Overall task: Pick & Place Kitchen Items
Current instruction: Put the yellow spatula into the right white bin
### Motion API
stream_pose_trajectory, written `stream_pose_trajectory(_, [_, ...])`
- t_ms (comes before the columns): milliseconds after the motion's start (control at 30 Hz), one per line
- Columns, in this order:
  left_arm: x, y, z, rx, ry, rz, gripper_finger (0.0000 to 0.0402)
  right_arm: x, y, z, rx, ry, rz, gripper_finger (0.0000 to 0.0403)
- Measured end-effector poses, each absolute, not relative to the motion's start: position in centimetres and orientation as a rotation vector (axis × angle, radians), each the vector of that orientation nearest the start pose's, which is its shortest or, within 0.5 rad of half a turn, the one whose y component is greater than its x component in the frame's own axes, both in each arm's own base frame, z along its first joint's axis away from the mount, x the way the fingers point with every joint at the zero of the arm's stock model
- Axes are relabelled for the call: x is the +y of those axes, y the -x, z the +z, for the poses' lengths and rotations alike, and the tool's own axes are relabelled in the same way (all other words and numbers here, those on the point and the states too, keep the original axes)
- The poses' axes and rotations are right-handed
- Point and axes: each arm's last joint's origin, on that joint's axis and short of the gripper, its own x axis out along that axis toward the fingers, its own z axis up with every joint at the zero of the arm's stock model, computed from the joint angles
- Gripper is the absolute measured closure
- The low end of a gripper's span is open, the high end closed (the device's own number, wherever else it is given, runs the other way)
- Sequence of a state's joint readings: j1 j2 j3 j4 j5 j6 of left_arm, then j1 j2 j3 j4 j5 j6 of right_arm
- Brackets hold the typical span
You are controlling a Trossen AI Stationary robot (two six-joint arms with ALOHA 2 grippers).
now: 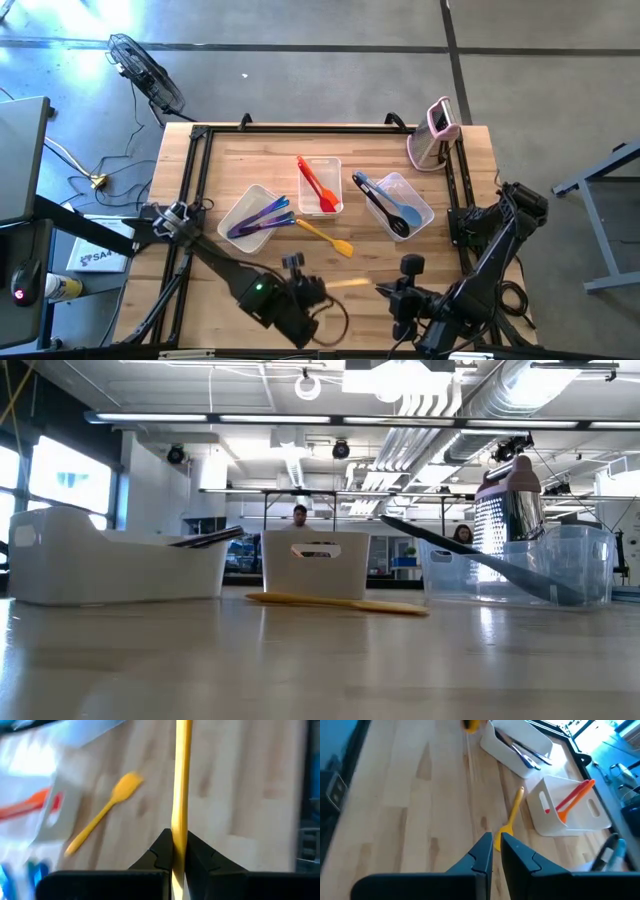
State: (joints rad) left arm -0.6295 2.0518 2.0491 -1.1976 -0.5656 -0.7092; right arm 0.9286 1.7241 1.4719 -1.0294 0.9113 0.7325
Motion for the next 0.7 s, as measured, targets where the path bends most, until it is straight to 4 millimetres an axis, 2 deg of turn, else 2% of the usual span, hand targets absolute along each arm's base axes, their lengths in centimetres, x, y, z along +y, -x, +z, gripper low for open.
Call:
stream_pose_trajectory(100, [-24.2, -35.3, 31.4, 0.892, -0.039, 0.212, 0.0387, 25.6, -22.7, 28.1, 0.682, 0.271, -0.254, 0.0368])
stream_pose_trajectory(200, [-24.2, -35.4, 31.4, 0.888, -0.048, 0.197, 0.0387, 25.3, -23.2, 28.0, 0.709, 0.246, -0.245, 0.0341])
stream_pose_trajectory(333, [-24.2, -36.0, 31.0, 0.852, -0.069, 0.187, 0.0387, 25.2, -23.4, 28.1, 0.691, 0.276, -0.249, 0.0275])
stream_pose_trajectory(533, [-23.8, -37.4, 31.6, 0.774, -0.111, 0.119, 0.0387, 25.7, -23.7, 28.7, 0.566, 0.403, -0.271, 0.0155])
stream_pose_trajectory(700, [-23.6, -38.0, 31.9, 0.739, -0.133, 0.081, 0.0387, 26.5, -24.4, 29.3, 0.510, 0.422, -0.223, 0.0097])
